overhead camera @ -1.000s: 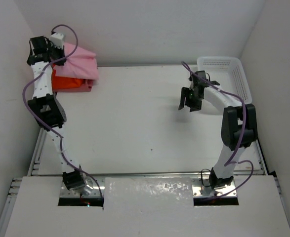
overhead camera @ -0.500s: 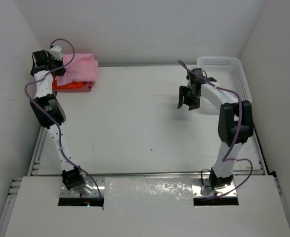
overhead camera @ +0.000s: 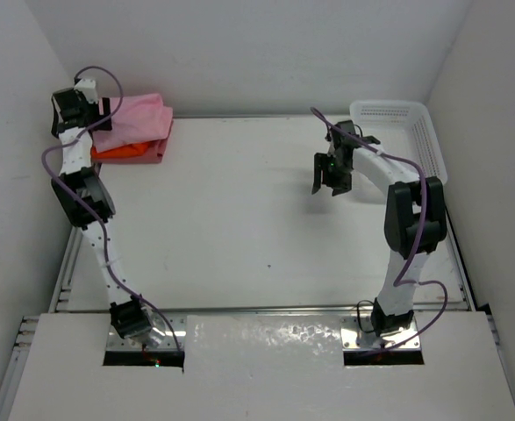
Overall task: Fold and stack the t-shirts
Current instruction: Put the neatly folded tshirt into the corner of the board with the left arm
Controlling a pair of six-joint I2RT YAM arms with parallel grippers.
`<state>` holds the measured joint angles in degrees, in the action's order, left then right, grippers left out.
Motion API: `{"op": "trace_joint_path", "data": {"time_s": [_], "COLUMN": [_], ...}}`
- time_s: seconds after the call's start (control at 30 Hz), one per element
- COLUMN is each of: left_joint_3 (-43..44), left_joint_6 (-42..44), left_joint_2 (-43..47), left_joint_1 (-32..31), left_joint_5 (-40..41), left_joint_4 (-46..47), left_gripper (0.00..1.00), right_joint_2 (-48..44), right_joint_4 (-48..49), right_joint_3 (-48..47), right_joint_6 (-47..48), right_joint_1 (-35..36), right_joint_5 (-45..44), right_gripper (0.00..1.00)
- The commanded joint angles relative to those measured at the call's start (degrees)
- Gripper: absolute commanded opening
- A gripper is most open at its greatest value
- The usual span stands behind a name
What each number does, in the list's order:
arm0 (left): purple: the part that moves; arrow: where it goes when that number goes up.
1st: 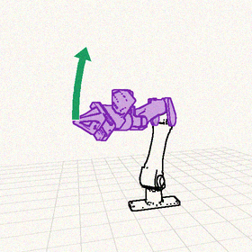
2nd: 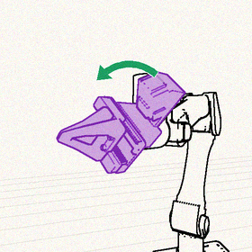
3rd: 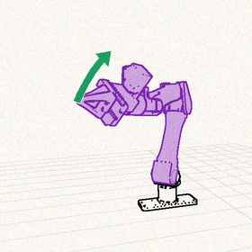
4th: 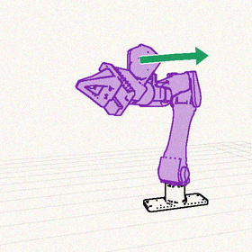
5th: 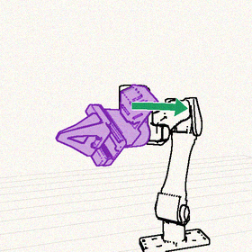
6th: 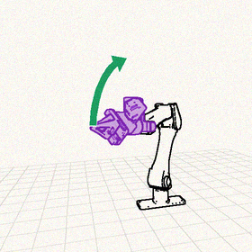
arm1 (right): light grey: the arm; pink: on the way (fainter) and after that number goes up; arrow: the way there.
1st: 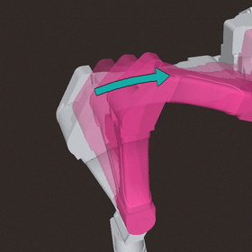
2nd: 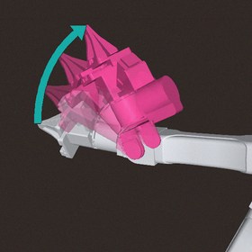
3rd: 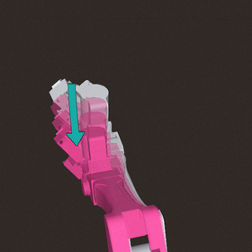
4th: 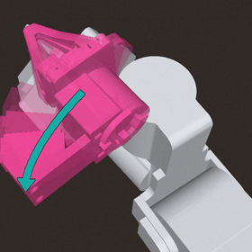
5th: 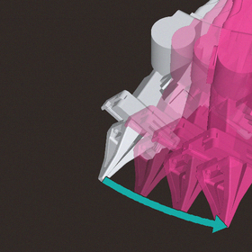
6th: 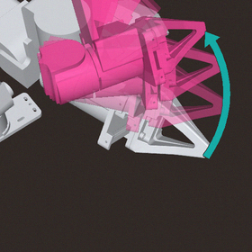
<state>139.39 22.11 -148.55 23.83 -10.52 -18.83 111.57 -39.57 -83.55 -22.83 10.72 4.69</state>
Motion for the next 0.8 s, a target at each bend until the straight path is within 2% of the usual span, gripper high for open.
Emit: {"op": "trace_joint_path", "data": {"time_s": [0.0,0.1,0.17,0.2,0.23,0.27,0.33,0.37,0.43,0.5,0.63,0.77], "left_joint_3": [-0.79,-0.44,-1.57,-4.89,-7.7,-10.86,-23.24,-30.16,-34.43,-35.85,-36.3,-30.85], "left_joint_6": [-1.45,-3.38,-3.39,-2.0,4.63,9.05,19.14,21.46,25.85,27.37,29.13,28.96], "left_joint_2": [7.92,10.55,14.85,16.78,21.41,23.98,30.21,31.64,32.8,30.88,27.88,22.44], "left_joint_1": [1.47,2.62,2.36,1.4,-0.18,-5.15,-10.19,-14.13,-18.19,-20.05,-22.51,-23.22], "left_joint_5": [1.03,-1.33,-7.01,-8.62,-8.81,-5.85,-1.97,0.57,4.52,7.61,13.85,15.18], "left_joint_4": [3.45,1.44,0.12,-2.07,-3.31,-4.45,-4.47,-3.68,-1.74,-1.82,1.86,0.63], "left_gripper": [0.81,0.83,0.78,0.7,0.68,0.67,0.69,0.73,0.76,0.81,0.83,0.83], "right_joint_2": [0.23,-0.21,-0.56,-0.82,-0.91,-1.09,-1.53,-1.53,-1.79,-2.05,-3.02,-3.11], "right_joint_4": [0.11,0.81,1.16,1.69,2.04,2.3,3.44,3.62,3.98,4.06,5.2,6.26], "right_joint_3": [-1.8,-0.92,0.04,0.4,1.19,1.54,2.77,3.04,3.65,4.18,6.81,8.92], "right_joint_6": [0.86,1.21,1.38,1.38,1.38,1.3,1.21,1.21,1.38,1.82,2.09,2.26], "right_joint_1": [0.35,0.62,0.62,0.62,0.62,0.62,0.62,0.62,0.62,0.62,0.62,0.62], "right_joint_5": [0.41,0.41,0.67,0.93,1.11,1.2,1.81,1.99,2.08,2.25,2.08,1.99], "right_gripper": [0.61,0.61,0.61,0.61,0.61,0.61,0.61,0.61,0.61,0.61,0.62,0.62]}}
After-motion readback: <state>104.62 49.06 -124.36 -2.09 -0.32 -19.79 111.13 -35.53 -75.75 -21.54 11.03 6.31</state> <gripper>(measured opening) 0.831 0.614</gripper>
